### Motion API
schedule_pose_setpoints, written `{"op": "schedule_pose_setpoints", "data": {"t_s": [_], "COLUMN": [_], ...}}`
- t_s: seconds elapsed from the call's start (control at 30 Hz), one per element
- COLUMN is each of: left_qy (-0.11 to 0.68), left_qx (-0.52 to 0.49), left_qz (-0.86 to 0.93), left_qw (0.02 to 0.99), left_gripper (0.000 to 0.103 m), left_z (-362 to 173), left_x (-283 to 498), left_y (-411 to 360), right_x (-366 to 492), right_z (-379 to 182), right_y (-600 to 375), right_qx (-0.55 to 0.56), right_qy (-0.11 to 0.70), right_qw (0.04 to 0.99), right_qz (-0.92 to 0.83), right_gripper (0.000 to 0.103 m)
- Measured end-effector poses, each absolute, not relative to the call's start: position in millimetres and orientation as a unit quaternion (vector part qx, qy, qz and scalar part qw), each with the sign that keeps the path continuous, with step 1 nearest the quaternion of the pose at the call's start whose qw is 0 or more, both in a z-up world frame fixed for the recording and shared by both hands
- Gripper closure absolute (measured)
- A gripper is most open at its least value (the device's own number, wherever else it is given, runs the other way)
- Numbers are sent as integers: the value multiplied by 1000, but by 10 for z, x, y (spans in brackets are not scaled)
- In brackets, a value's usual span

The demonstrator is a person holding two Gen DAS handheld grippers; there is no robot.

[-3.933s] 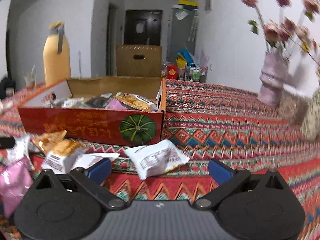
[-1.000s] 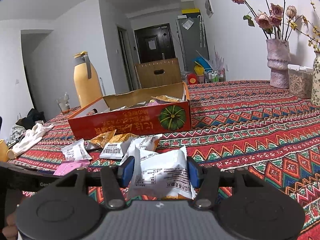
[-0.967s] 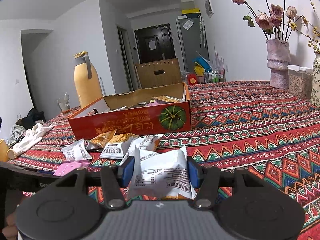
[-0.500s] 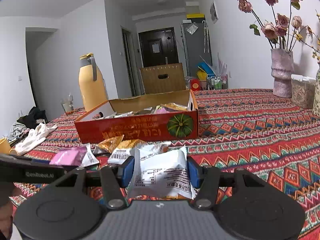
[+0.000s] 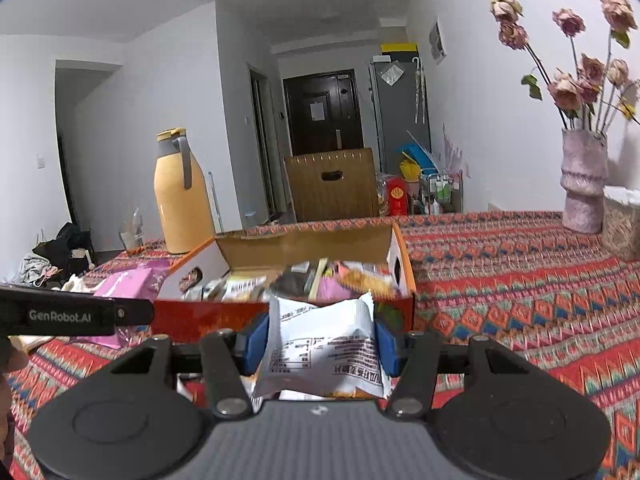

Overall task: Organize snacks
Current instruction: 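Carry the white and pink packets into the box and open both tools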

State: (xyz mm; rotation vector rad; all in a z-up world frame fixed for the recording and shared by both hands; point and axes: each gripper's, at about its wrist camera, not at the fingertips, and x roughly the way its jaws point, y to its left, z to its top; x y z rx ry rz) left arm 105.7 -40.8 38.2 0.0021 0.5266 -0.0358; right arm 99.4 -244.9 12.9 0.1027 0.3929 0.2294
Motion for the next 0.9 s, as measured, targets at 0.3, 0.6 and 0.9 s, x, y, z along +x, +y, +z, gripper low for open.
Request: {"op": "schedule_pose_setpoints", "data": {"t_s": [0.3,0.6,0.9], "left_qy": [244,234,230], "left_qx": [-23,-50,-53], "left_qz": [-12,9,23], "left_qw": [969,971,971], "left_gripper": [40,40,40], "left_z": [539,520,195], "left_x": [1606,2128,2387], "left_y": [-316,-211,-110], "right_x": [1653,2230,2512], "right_z": [287,294,19], "right_y": [-2306,-2160,-2181], "right_qx": [35,26,40], "right_qy": [187,183,180], "right_qw": [975,976,977], "right_qz": [116,113,112], "right_gripper": [49,49,49]}}
